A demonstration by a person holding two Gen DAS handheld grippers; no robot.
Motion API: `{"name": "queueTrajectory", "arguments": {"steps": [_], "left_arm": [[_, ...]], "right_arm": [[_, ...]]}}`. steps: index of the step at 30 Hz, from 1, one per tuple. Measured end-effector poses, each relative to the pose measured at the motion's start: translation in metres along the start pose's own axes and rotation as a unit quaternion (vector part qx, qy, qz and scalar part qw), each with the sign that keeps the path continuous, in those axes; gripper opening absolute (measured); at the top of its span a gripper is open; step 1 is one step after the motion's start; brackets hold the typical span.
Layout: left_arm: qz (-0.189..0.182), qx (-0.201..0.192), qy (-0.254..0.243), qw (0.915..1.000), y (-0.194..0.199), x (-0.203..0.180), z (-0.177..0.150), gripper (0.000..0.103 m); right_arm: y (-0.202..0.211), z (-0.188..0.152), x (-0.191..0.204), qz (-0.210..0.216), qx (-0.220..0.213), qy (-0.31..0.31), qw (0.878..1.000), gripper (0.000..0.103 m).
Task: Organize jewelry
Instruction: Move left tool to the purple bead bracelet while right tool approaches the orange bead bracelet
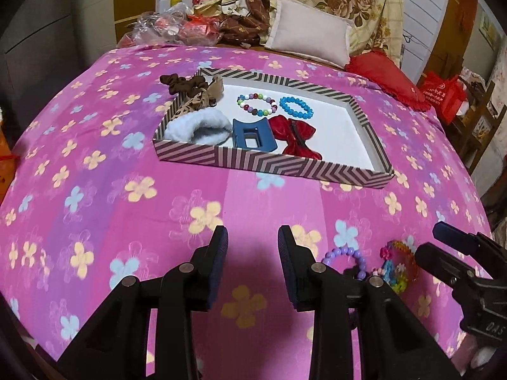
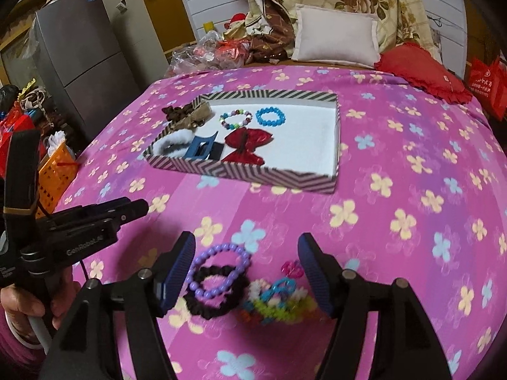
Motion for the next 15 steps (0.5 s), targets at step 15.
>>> {"name": "queueTrajectory", "arguments": {"steps": [15], "left_arm": [[0.0, 0.011, 0.001, 0.9999, -0.001, -0.005, -0.015, 0.035]], "right_arm": [[0.003, -0.03, -0.011, -0.002, 0.01, -0.015, 1.0, 0.07]]}}
Point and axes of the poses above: each gripper's, at about its wrist camera, not at the fingertips, and y roughly against the way its jaws point, x to its left, z to its top, the point moved 1 cm from there along -y, roughly the way its jaws point, and after that the axes turned 14 degrees about x, right-handed, at the moved point
